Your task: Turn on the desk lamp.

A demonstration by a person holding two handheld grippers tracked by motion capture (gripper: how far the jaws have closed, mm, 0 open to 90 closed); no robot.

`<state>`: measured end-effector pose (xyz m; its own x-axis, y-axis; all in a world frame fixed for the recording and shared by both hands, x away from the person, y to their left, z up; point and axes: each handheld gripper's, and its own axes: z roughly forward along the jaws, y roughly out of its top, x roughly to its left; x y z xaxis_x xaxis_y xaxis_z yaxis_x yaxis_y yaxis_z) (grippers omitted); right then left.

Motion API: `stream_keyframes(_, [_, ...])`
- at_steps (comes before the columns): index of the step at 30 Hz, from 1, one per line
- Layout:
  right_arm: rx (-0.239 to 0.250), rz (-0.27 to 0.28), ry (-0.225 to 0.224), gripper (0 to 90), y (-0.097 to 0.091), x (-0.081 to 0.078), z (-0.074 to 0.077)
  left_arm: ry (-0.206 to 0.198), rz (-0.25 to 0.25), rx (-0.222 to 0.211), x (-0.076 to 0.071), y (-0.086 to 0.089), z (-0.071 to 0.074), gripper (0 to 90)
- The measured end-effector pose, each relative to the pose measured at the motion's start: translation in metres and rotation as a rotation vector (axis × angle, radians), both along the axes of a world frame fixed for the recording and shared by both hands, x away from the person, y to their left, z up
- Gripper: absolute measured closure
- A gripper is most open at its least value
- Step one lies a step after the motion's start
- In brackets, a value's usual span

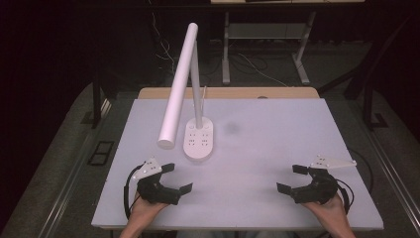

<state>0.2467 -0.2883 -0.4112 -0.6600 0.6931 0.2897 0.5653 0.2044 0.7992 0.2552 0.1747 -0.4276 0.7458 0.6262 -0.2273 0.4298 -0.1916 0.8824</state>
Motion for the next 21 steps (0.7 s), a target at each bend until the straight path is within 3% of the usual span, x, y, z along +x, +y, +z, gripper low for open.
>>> stream_keyframes(21, [-0.015, 0.010, 0.023, 0.6, -0.0006, -0.0004, 0.0021, 0.008, 0.001, 0.007, -0.0010, -0.0007, -0.0007, 0.0])
